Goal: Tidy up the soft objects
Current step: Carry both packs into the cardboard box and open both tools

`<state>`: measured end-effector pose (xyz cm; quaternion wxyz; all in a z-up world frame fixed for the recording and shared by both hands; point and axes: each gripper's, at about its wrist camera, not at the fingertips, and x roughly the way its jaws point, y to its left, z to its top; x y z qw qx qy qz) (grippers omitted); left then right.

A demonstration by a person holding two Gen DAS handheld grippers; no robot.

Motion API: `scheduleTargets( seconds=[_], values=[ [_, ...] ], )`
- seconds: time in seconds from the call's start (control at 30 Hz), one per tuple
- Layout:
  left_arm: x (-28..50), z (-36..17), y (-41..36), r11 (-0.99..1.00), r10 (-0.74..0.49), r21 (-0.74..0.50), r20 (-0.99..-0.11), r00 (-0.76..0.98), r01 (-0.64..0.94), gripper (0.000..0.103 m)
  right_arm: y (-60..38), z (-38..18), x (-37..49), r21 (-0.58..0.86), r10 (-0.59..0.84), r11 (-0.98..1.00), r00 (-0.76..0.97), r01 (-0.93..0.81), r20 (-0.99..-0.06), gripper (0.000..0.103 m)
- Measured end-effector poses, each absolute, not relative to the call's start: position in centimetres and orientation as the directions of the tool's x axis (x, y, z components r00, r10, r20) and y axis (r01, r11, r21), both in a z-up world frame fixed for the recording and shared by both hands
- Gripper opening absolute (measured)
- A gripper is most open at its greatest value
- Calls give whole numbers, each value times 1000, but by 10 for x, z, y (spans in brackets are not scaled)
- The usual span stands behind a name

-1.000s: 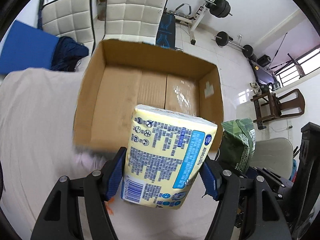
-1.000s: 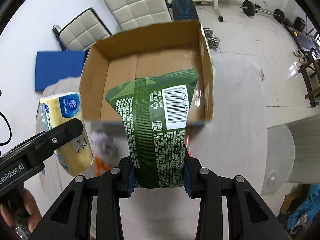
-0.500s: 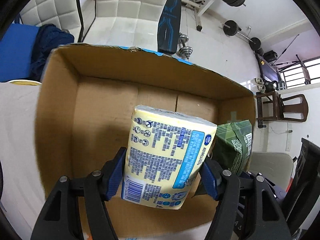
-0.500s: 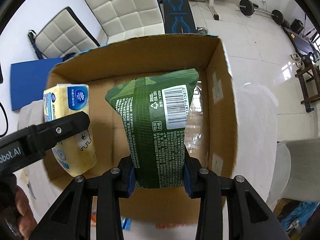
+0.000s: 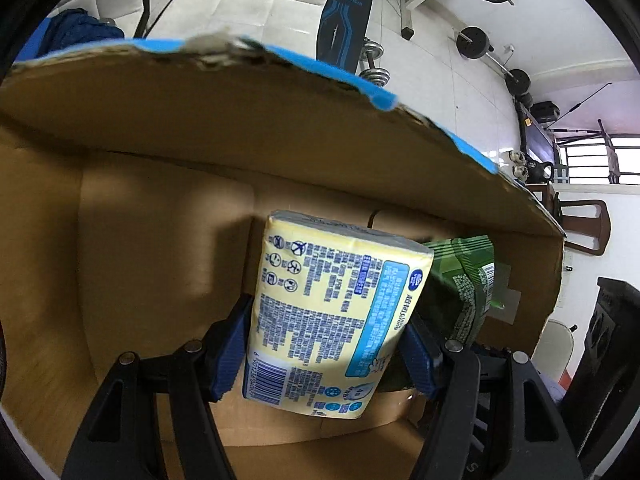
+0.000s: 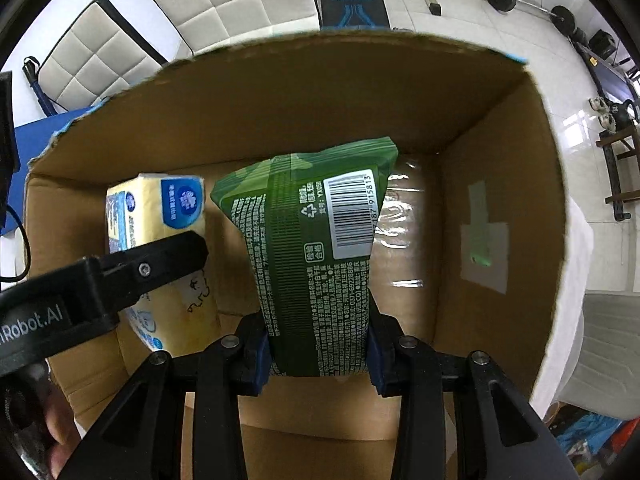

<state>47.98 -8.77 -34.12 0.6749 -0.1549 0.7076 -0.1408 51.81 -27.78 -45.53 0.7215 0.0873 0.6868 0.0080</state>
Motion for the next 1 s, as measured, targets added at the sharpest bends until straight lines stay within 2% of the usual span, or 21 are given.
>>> scheduleTargets(
  seconds=[0.23, 0.37, 0.43, 0.5, 0.57, 0.6, 0.77, 0.87, 0.93, 0.97, 1.0],
  values=[
    [478, -348, -84, 907, -420, -417, -902, -95, -55, 66, -275, -457, 519, 150, 147, 983, 38, 108, -988, 41],
    [471, -346, -81, 907, -422, -418, -899, -115, -60, 66, -274, -452, 519, 165, 164, 980, 23, 110, -986, 45],
    [468, -340, -79, 913, -408, -406, -907, -109, -41, 66, -271, -448, 518, 161, 159, 982, 23, 98, -987, 49],
    [465, -333, -76, 911, -413, -412, -905, -108, -28, 68, -270, -443, 517, 159, 158, 983, 26, 91, -987, 65],
    [464, -326, -74, 908, -419, -419, -902, -105, -23, 83, -269, -435, 520, 149, 147, 985, 30, 91, -989, 73],
    [462, -321, -72, 905, -424, -424, -900, -99, -19, 85, -268, -434, 522, 148, 146, 985, 30, 92, -989, 76],
    [454, -296, -60, 923, -384, -385, -920, -73, 7, 94, -266, -420, 515, 146, 145, 986, 21, 85, -989, 78],
    [440, -278, -45, 944, -327, -328, -945, -16, 39, 99, -259, -416, 499, 141, 139, 988, 26, 67, -990, 86],
    [423, -276, -40, 954, -294, -292, -956, 19, 62, 100, -252, -411, 486, 135, 132, 989, 47, 64, -990, 93],
    [417, -272, -37, 956, -287, -284, -958, 29, 66, 100, -248, -406, 478, 116, 112, 991, 62, 62, -992, 102],
    [411, -273, -30, 957, -285, -282, -958, 34, 69, 100, -245, -402, 473, 107, 103, 992, 74, 62, -992, 103]
  ],
)
